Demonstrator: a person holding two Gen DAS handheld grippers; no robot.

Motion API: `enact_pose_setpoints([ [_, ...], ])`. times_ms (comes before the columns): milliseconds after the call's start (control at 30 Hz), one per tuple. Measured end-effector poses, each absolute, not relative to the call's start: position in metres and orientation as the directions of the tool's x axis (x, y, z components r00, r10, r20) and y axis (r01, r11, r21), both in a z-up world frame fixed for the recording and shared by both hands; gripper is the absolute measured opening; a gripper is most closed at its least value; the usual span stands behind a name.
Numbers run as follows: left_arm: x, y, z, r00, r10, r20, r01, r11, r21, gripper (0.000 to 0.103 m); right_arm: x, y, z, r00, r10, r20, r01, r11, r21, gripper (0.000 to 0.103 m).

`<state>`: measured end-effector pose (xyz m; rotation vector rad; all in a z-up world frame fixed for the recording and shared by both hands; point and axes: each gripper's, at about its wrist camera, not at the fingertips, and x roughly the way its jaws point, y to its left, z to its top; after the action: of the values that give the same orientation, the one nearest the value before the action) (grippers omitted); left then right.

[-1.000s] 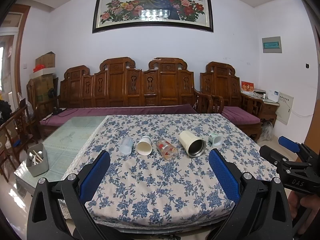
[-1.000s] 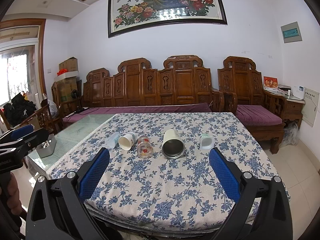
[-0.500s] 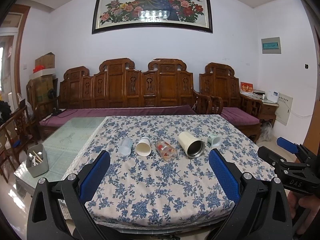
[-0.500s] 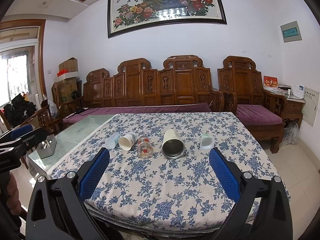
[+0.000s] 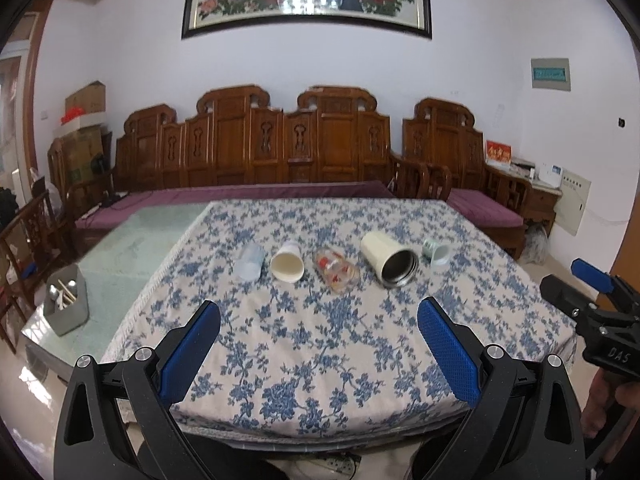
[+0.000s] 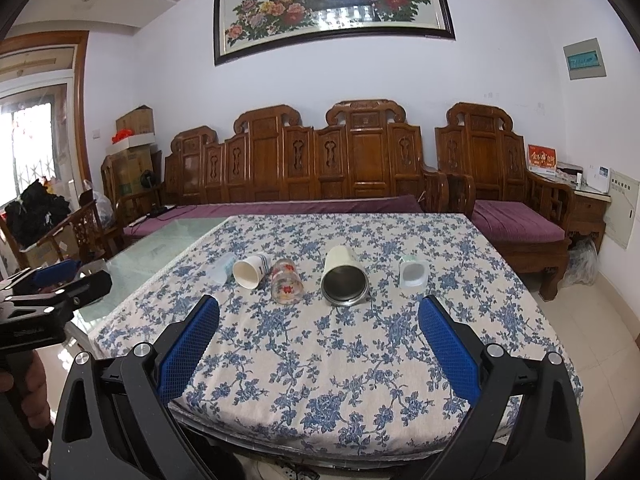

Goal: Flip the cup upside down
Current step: 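Move the left gripper toward the clear glass jar lying on its side, then close the left gripper around the body of the red-printed glass jar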

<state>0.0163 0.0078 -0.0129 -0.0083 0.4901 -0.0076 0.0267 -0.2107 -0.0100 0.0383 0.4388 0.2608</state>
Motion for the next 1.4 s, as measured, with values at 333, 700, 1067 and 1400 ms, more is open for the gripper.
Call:
enact_pose_setpoints([
  [333, 0.062, 0.005, -0.042, 0.839, -0.002, -0.544, 0.032, 0.998, 0.046, 0.095, 0.074, -0.213, -0.052, 0.836, 0.223, -0.501, -0.221, 0.973, 0.066, 0.100],
  [700, 0.138, 0.000, -0.067, 0.798, -0.035, -0.602, 0.085, 0.995, 0.055, 0.095, 0.143, -0.215, -0.089, 0.788, 0.212, -0.578, -0.226, 0.973, 0.048, 0.092],
  [1067, 0.240, 0.001, -0.087, 0.725, -0.081, -0.684, 0.098, 0.995, -0.014, 0.084, 0.202, -0.203, -0.117, 0.731, 0.242, -0.639, -0.256, 0.964, 0.072, 0.085],
  [1400, 0.329, -0.007, -0.113, 0.627, -0.116, -0.770, 0.087, 0.993, -0.079, 0.072, 0.237, -0.203, -0.137, 0.688, 0.247, -0.682, -0.253, 0.963, 0.094, 0.085],
])
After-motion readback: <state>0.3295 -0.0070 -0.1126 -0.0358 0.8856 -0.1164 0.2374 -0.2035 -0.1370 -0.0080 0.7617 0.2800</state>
